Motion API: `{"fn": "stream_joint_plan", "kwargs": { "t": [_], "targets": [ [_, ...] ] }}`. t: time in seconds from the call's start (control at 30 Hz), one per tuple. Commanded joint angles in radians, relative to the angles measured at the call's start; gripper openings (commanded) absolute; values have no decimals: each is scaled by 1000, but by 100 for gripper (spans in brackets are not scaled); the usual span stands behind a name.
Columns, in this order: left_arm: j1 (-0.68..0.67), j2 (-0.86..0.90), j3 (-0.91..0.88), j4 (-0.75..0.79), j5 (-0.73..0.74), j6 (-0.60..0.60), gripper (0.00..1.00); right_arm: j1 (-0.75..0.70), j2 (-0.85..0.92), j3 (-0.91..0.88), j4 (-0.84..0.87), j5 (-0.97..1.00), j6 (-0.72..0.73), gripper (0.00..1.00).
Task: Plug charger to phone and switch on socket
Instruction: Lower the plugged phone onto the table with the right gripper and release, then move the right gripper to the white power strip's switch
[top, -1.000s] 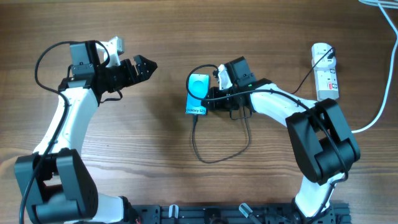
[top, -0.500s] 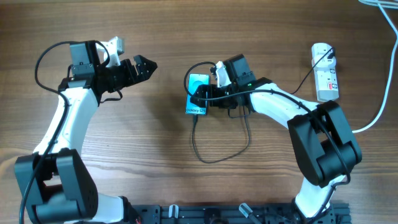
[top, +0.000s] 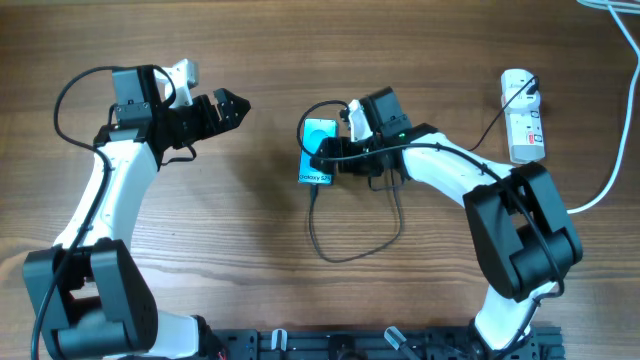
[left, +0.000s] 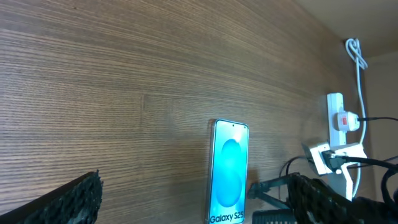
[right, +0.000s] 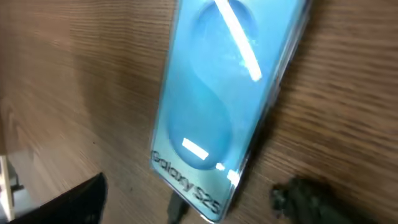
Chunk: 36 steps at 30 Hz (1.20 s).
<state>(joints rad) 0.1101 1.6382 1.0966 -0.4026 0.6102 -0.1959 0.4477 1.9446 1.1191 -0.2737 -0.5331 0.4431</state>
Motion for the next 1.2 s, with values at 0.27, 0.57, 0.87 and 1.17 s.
{"fn": "stream_joint_plan", "kwargs": {
  "t": [0.27, 0.57, 0.87, 1.17],
  "targets": [
    [-2, -6, -1, 3, -11, 9, 100, -72, -262, -21, -107, -967, -548, 91],
    [-2, -6, -1, 3, -11, 9, 100, -89, -285, -22, -399, -1053, -793, 96],
    [-2, -6, -1, 3, -11, 9, 100, -132, -454, -21, -731, -807, -940, 100],
    [-2, -6, -1, 3, -11, 9, 100, -341, -784, -21, -770, -293, -462, 100]
  ]
}}
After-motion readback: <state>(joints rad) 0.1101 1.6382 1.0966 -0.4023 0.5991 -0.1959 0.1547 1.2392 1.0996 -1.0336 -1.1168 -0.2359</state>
